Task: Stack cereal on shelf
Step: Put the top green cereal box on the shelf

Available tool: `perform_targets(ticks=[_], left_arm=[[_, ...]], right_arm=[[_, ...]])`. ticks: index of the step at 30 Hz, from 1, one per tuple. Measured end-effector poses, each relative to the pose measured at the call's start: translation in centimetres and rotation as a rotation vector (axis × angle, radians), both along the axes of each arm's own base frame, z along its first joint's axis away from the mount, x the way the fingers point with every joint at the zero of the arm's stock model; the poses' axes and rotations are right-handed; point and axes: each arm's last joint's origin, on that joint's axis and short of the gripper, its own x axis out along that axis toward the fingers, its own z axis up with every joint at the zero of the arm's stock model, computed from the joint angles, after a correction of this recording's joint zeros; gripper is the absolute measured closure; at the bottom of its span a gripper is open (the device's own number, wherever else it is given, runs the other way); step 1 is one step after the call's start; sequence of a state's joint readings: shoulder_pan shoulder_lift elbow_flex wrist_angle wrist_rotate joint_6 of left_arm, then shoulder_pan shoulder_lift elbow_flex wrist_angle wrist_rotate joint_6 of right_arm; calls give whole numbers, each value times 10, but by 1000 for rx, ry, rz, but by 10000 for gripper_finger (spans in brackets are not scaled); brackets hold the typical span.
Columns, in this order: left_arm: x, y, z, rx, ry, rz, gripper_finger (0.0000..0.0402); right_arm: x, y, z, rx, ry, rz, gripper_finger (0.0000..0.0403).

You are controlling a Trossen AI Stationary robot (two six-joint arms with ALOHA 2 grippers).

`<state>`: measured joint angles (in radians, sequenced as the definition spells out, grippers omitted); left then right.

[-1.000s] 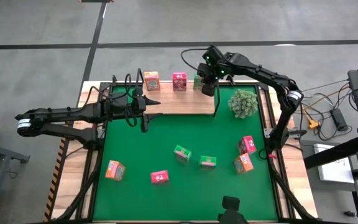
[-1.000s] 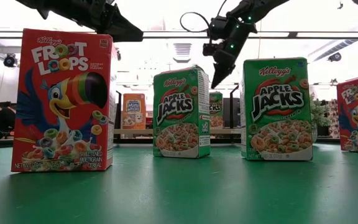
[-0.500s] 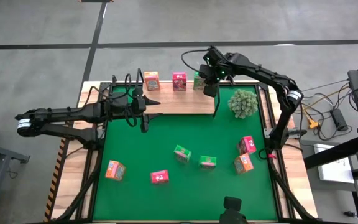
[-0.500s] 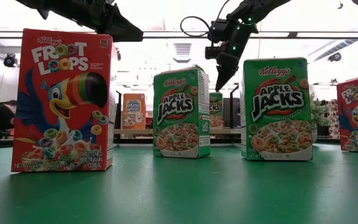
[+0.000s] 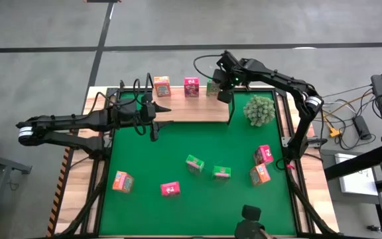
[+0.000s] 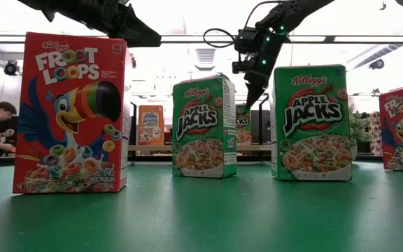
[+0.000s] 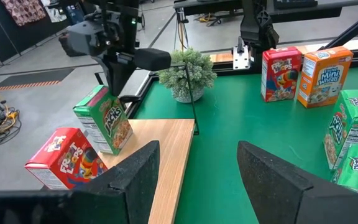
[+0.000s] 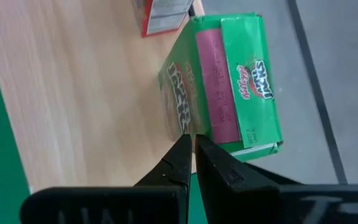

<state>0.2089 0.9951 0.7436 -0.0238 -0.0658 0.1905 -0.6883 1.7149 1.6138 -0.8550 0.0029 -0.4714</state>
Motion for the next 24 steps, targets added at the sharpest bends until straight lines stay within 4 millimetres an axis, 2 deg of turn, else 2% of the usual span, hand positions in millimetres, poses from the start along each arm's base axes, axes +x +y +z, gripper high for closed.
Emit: perform_targets(ticks=[24], left_arm=[[0,0,0,4,1,3,203]], right_arm=[[-1,-2,0,-5,4,4,390]])
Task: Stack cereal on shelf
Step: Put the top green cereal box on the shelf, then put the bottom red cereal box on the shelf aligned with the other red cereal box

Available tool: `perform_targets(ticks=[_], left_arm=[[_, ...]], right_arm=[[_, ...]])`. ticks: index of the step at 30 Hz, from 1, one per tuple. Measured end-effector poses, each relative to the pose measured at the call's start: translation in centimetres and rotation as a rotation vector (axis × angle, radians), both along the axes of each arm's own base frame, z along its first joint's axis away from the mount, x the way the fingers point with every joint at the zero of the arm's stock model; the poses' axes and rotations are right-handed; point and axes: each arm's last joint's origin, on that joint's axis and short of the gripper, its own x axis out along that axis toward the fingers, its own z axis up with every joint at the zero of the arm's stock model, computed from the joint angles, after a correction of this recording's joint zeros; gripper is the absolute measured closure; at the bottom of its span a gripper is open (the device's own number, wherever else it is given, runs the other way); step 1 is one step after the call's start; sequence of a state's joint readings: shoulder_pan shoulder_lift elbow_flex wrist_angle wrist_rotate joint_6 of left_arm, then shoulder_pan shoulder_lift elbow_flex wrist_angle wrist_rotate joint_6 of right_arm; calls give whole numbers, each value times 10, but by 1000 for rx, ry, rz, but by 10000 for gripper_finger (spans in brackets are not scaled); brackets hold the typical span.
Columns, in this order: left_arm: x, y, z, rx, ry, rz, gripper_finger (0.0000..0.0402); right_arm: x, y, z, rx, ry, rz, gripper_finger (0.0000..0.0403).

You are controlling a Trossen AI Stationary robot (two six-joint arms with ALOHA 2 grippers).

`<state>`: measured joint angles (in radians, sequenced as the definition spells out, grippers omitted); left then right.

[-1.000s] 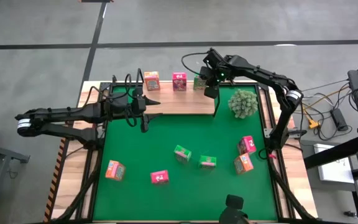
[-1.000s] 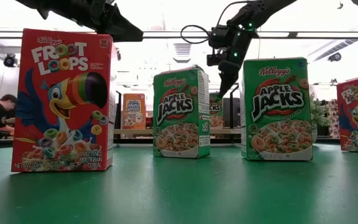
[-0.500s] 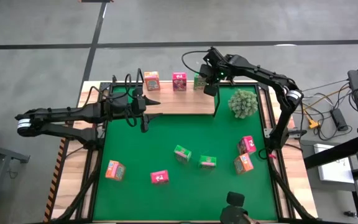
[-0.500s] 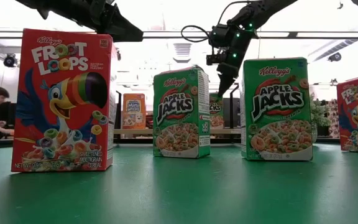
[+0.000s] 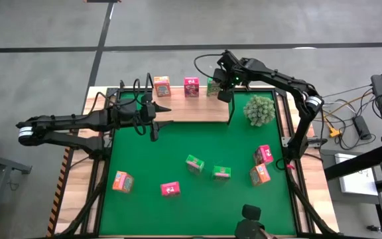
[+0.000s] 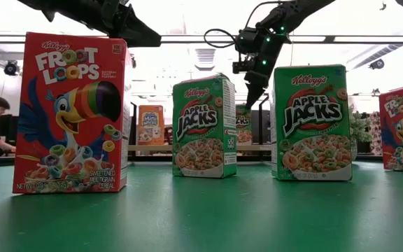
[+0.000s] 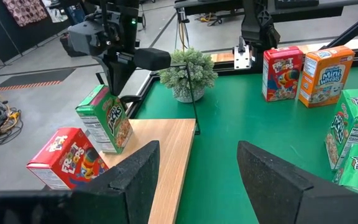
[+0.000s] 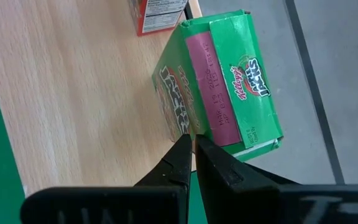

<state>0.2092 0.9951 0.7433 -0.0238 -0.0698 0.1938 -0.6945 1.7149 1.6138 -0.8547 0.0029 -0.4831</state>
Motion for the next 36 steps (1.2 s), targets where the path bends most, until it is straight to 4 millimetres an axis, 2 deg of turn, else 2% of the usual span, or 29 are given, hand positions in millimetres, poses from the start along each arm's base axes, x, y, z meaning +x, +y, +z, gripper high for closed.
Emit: perform_targets(ticks=[5,9,15,21,26,29,36], left_arm=[[0,0,0,0,0,-1,203],[0,0,0,0,0,0,203],[0,0,0,-11,-3,2,203],[-1,-2,-3,-60,20,6,203],[0,-9,-7,-132,39,-3,203],[1,-15,-7,-158,34,-24,203],[3,-33,-6,-237,26,-108,203]], right_arm=[[0,0,0,6,-6,-9,390],[2,9,7,29,-45,-9,390],[9,37,25,91,-141,49,390],[18,80,34,94,-161,155,390],[23,114,29,102,-180,232,390],[24,133,19,95,-199,277,390],[15,169,-2,68,-330,353,390]])
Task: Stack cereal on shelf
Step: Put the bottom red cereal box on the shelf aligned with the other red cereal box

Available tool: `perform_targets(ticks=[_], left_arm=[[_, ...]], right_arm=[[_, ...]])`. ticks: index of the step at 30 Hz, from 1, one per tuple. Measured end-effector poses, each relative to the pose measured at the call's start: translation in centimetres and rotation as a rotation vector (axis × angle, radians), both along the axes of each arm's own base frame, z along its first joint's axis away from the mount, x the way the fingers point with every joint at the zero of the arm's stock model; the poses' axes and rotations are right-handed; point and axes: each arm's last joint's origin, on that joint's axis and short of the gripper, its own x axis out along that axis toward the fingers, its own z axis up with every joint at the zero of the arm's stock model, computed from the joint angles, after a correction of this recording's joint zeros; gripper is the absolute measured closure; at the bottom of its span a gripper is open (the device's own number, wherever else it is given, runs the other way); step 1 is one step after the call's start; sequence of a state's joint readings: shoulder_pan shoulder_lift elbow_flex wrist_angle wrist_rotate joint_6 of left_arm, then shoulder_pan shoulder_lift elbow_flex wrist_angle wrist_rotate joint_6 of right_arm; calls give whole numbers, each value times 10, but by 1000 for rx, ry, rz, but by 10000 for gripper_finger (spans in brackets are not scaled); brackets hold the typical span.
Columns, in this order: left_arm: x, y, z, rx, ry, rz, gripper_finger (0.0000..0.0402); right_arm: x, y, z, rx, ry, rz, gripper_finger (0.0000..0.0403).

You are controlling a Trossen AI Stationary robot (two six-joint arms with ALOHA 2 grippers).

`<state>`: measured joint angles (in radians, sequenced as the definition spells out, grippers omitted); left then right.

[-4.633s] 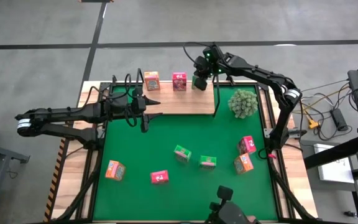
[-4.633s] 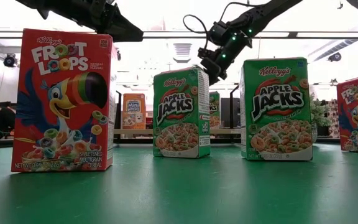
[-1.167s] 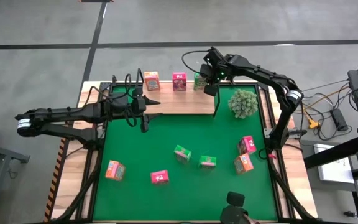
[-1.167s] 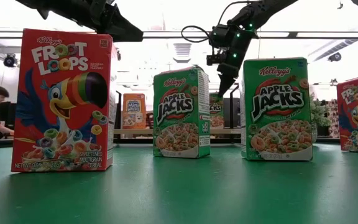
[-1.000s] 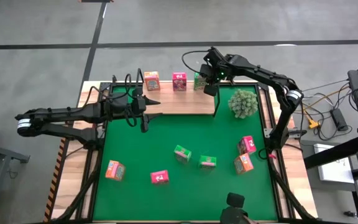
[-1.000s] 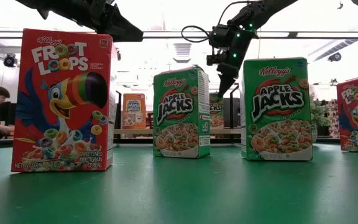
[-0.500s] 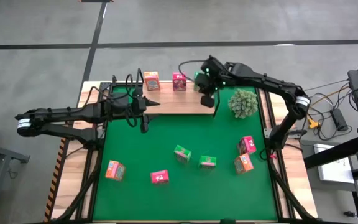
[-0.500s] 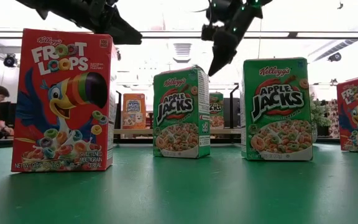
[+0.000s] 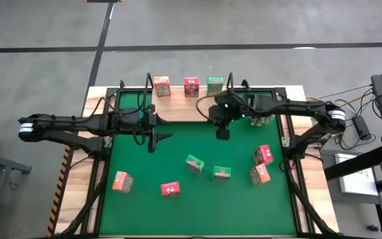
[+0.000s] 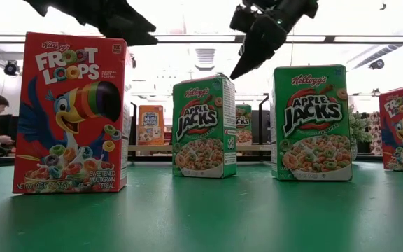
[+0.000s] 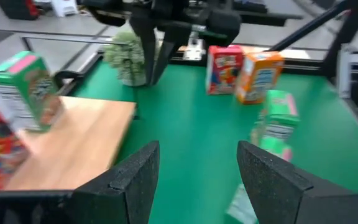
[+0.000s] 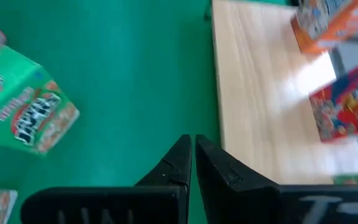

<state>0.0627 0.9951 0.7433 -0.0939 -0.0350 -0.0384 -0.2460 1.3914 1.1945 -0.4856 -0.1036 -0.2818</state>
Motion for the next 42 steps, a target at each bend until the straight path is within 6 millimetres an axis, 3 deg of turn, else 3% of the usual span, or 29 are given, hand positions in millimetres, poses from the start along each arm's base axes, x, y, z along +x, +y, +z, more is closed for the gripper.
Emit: perform_targets(ticks=[10,21,29,35,42], left_arm=[[10,-21,8,-67,-128,-77,203],[31,-36,14,-80,-112,-132,203],[40,-57,29,-255,182,-134,203],[42,-90,34,-382,515,-106,202],[58,-130,35,-418,644,-59,166]], right_arm=[[-26,27,-12,-77,-338,72,390],[-47,33,-22,-166,-529,112,390],[-49,33,-19,-217,-565,132,390],[-50,33,-16,-262,-581,142,390],[-50,33,-16,-274,-577,148,390]])
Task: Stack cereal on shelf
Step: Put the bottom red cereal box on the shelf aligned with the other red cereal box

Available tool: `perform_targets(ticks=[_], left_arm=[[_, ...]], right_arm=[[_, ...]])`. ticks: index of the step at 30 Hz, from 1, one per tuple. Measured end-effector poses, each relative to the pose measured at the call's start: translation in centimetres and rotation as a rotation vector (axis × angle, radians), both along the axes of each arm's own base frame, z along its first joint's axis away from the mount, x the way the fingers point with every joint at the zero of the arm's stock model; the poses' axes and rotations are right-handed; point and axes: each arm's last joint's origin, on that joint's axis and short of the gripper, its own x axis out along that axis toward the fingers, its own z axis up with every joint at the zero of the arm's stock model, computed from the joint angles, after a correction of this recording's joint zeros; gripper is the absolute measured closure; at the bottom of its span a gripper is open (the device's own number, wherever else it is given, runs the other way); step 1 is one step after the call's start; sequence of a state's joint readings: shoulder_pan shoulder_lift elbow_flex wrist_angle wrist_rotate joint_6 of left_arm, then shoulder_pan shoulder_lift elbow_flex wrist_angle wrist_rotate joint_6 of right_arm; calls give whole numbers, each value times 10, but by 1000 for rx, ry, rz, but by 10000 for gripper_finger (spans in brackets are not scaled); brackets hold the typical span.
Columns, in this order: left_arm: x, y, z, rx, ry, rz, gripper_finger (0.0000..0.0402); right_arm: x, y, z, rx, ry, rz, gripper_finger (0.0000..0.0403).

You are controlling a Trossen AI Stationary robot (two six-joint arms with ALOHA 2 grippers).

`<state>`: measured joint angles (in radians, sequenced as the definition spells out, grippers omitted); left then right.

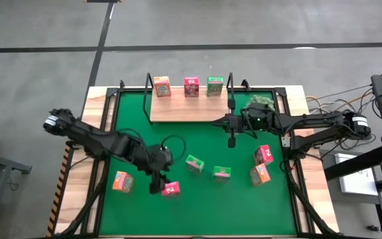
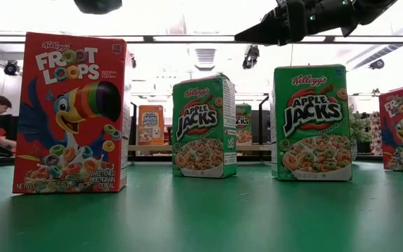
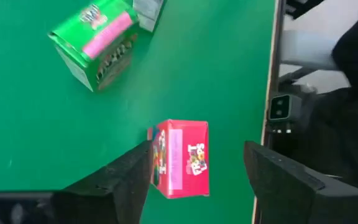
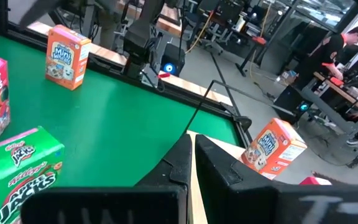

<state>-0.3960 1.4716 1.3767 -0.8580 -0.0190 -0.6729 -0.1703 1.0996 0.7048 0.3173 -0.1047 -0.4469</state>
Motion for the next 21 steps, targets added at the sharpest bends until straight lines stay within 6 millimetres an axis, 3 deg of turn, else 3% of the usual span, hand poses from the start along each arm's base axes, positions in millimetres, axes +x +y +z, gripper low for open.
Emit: perform_targets(ticks=[5,10,21], left_arm=[[9,-23,-12,63,55,-15,115],[15,-25,-11,80,40,-30,76],[11,-26,-33,91,113,16,61]], right_arm=[[0,0,-1,2,10,0,390],[0,0,-1,-14,8,2,390],[0,0,2,-40,-5,6,390]])
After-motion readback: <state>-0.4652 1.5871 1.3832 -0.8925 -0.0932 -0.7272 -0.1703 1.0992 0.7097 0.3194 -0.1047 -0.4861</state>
